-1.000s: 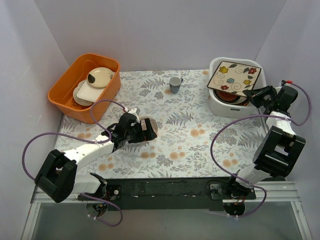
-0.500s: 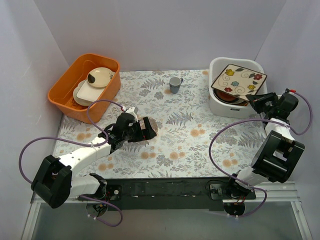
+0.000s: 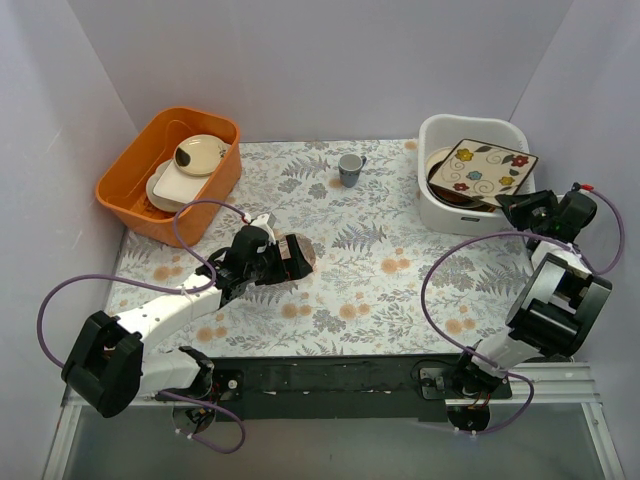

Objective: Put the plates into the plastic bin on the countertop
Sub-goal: Place the plate in the plastic bin.

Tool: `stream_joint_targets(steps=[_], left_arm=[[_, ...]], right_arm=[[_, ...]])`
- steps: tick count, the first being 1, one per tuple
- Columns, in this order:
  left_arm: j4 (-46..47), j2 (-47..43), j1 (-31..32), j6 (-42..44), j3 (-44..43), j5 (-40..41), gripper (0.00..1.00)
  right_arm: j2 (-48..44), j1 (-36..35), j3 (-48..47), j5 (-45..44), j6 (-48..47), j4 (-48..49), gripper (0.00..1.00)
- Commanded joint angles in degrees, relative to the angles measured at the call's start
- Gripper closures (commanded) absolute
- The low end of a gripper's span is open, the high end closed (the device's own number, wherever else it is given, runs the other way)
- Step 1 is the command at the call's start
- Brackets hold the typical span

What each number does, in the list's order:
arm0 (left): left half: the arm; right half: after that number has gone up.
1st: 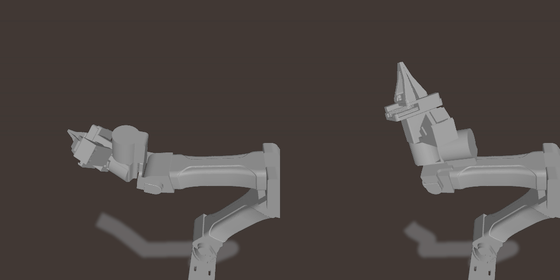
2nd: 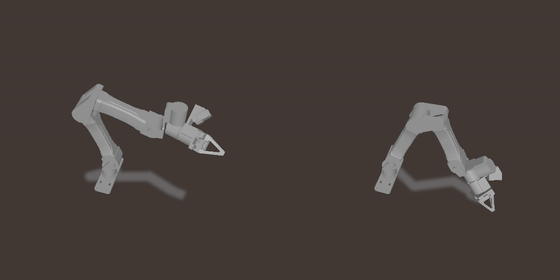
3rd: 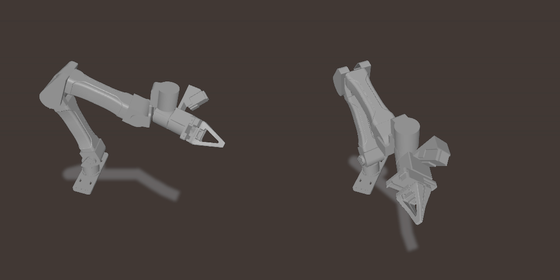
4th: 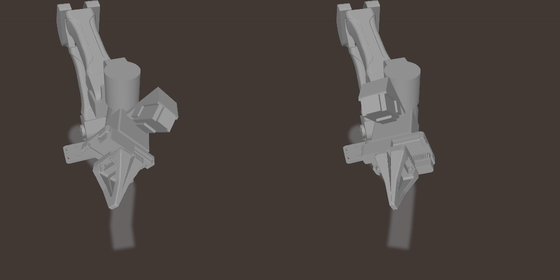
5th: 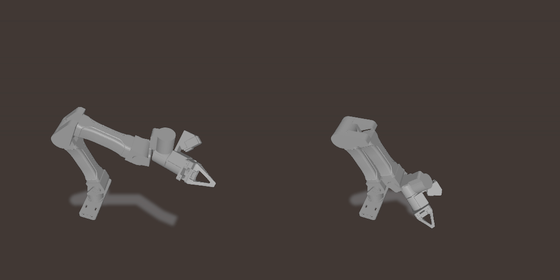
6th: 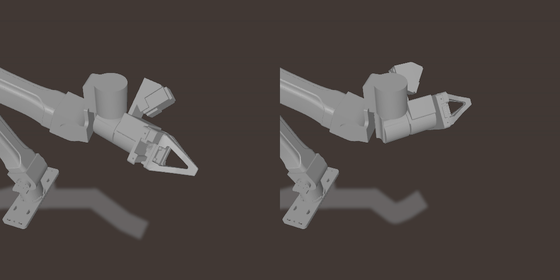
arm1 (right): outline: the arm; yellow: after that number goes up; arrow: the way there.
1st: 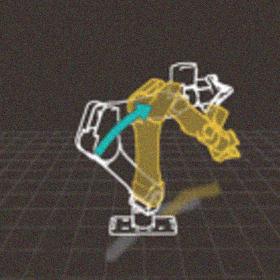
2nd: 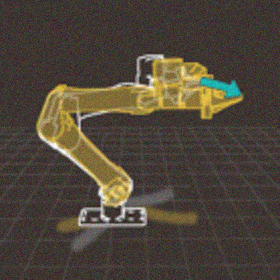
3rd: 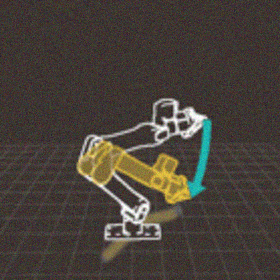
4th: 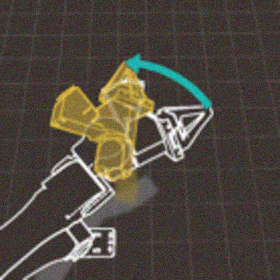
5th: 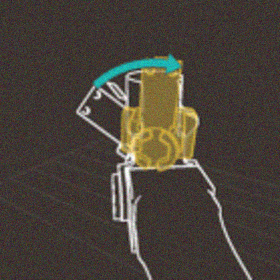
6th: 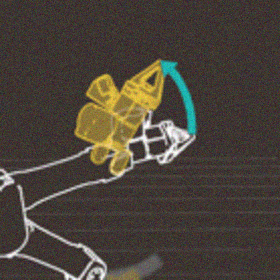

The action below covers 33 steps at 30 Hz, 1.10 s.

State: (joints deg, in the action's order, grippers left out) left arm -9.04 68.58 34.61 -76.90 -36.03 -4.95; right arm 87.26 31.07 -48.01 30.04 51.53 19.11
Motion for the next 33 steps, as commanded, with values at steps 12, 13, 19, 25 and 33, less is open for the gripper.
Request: stream_joint_targets(steps=[12, 13, 19, 25, 33], left_arm=[[2.5, 2.4, -0.1, 0.6, -1.0, -2.3, 0.02], [2.5, 2.3, -0.1, 0.5, -0.8, -2.3, 0.02], [3.0, 1.6, -0.2, 0.1, -0.1, -2.3, 0.02], [2.7, 0.9, -0.1, -0.2, 0.3, -1.6, 0.02], [1.6, 0.2, -0.1, -0.6, 0.3, -0.8, 0.02]], right_arm=[[-1.6, -5.0, -9.5, 1.9, -12.8, -7.7, 0.23], [-2.3, -5.2, -10.1, 0.0, -13.9, -11.0, 0.18], [-10.2, -5.8, -10.6, -6.5, -18.7, -18.0, 0.09], [-18.7, -5.8, -7.0, -9.6, -20.9, -20.5, 0.08], [-22.2, -11.5, -6.2, -11.6, -23.9, -22.9, 0.07]])
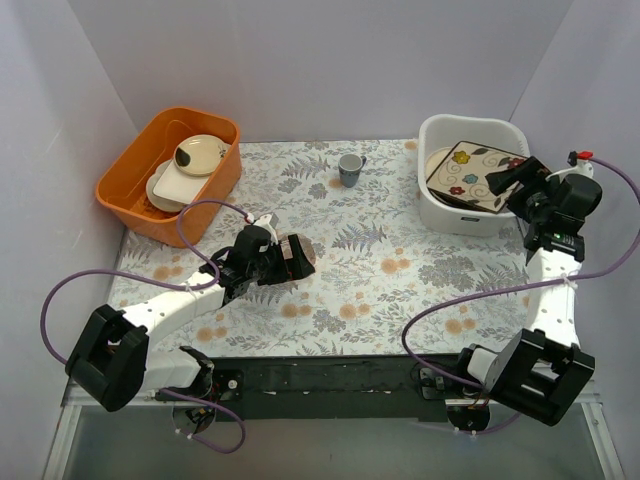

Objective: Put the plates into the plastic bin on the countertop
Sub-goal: Place the plate in the plastic bin, then pick up the plate at the center of the board.

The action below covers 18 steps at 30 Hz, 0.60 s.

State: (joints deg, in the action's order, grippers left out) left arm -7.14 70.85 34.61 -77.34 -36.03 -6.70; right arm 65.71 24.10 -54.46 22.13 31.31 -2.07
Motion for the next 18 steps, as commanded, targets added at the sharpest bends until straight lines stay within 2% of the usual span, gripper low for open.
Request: stream_joint_targets(steps=[1, 18], left_arm=[[-0.4, -2.2, -0.2, -0.1, 0.2, 1.0, 0.02], [-3.1, -1.1, -0.2, 0.7, -2.8, 3.9, 0.02]], right_arm=[[-0.7, -5.9, 0.0, -4.7, -4.3, -2.1, 0.07], [8.2, -29.6, -4.3, -8.7, -7.7, -3.7, 0.08]])
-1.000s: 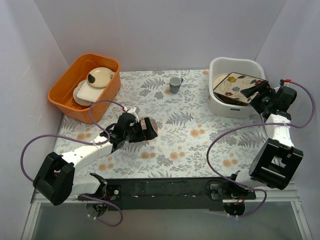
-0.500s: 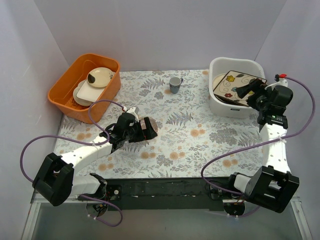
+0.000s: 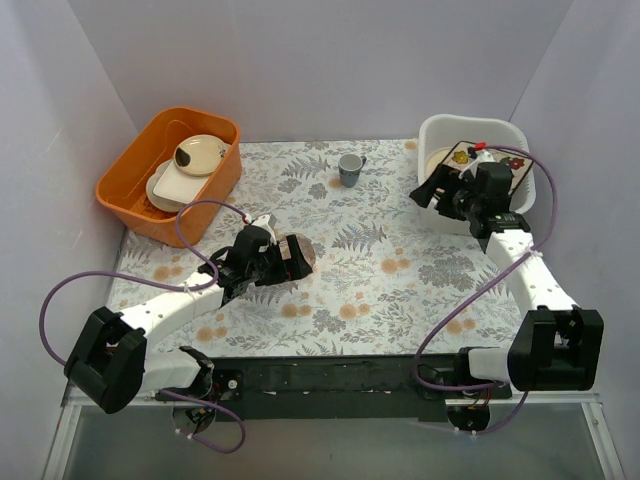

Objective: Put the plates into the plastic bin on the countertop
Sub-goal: Pick up the plate at the center of the board.

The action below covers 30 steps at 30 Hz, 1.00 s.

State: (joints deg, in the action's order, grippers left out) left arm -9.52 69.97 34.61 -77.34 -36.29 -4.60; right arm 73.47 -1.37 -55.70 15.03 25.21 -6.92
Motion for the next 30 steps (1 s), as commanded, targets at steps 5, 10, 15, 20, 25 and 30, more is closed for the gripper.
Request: stream_joint_targets(steps=[5, 10, 15, 20, 25, 30], left_arm=[[-0.7, 1.6, -0.2, 1.0, -3.5, 1.6, 0.02], [-0.4, 3.4, -0.2, 1.6, -4.8, 1.0, 0.02], [0.1, 4.8, -1.4, 2.0, -5.4, -1.0, 0.02], [-0.1, 5.0, -2.8, 2.1, -5.7, -2.4, 0.02], [-1.5, 4.1, -3.8, 2.1, -5.8, -2.7, 0.02], [-3.2, 1.9, -5.3, 1.3, -4.8, -2.4, 0.02]], right_arm=[[1.8, -10.6, -3.3, -3.2, -1.2, 1.4, 0.08], [4.0, -16.4, -3.5, -4.8, -0.9, 1.7, 0.09], [6.1, -21.7, -3.7, -5.4, -0.5, 2.2, 0.09], [8.2, -26.0, -4.4, -6.0, -0.6, 2.2, 0.10], [11.8, -29.7, -5.5, -5.6, -0.6, 3.0, 0.12], [17.1, -32.8, -7.0, -4.8, -0.4, 3.8, 0.16]])
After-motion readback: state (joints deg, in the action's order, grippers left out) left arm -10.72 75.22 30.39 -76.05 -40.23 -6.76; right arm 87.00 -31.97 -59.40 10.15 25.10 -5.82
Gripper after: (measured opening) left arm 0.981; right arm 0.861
